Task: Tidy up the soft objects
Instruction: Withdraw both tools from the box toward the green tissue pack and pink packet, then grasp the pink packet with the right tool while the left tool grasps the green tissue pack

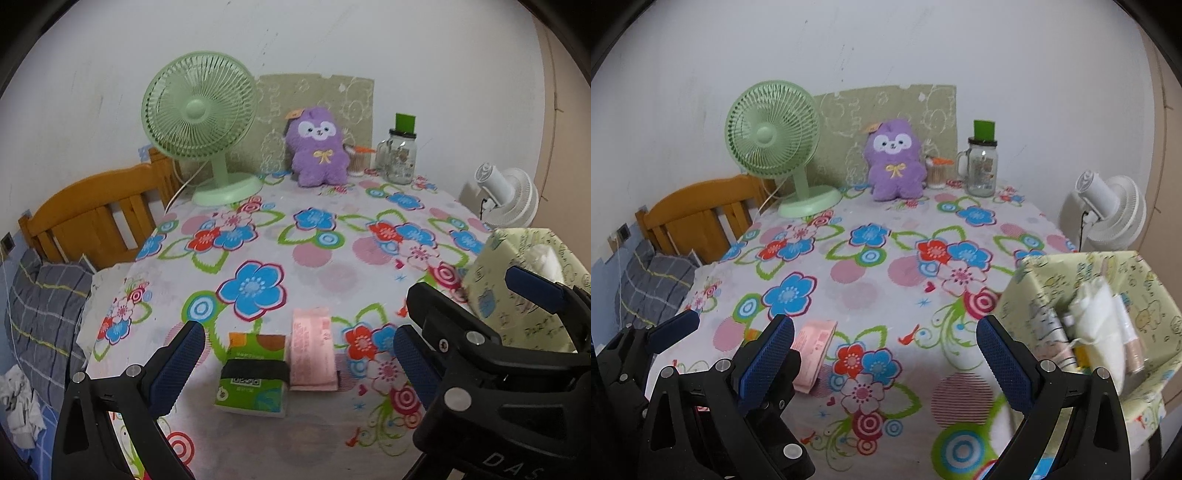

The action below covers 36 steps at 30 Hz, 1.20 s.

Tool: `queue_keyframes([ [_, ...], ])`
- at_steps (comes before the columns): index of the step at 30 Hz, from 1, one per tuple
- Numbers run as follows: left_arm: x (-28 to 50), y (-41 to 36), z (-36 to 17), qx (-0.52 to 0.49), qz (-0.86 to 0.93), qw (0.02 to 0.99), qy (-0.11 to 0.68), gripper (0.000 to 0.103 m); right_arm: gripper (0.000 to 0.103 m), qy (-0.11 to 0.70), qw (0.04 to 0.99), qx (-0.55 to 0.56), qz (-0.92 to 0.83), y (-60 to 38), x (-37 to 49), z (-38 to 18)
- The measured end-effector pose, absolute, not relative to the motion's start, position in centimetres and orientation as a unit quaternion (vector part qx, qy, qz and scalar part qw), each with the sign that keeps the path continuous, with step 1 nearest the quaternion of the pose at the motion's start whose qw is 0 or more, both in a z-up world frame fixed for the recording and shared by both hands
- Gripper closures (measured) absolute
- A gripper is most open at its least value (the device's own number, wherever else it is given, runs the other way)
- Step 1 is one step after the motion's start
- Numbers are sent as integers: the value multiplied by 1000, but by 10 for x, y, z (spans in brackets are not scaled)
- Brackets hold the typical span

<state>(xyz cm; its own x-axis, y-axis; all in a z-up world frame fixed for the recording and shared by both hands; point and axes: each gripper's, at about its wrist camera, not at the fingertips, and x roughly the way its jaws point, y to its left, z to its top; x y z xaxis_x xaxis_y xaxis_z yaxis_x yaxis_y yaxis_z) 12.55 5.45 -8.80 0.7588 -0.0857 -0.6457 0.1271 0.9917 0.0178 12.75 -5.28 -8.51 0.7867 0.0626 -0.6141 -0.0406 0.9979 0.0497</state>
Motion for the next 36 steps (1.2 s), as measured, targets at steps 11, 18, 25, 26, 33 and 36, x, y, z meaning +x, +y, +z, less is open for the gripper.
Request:
queue_keyframes([
  [11,142,72,-116,22,-47,926,375,0,3,355,934,5,35,-36,147,-112],
  [18,152,79,-134,25,-33,919,393,1,3,377,926,-6,37,-26,158,-128],
  [25,155,87,-146,17,-38,910,414,12,3,392,919,-16,45,-15,164,-141],
  [26,156,88,-148,13,-44,906,420,15,3,394,918,-16,46,-14,165,-142],
  [33,156,94,-153,-17,-80,897,433,37,3,405,913,-13,49,-8,169,-148],
  [36,155,98,-152,-24,-79,898,432,49,3,407,912,-9,48,-7,170,-149],
])
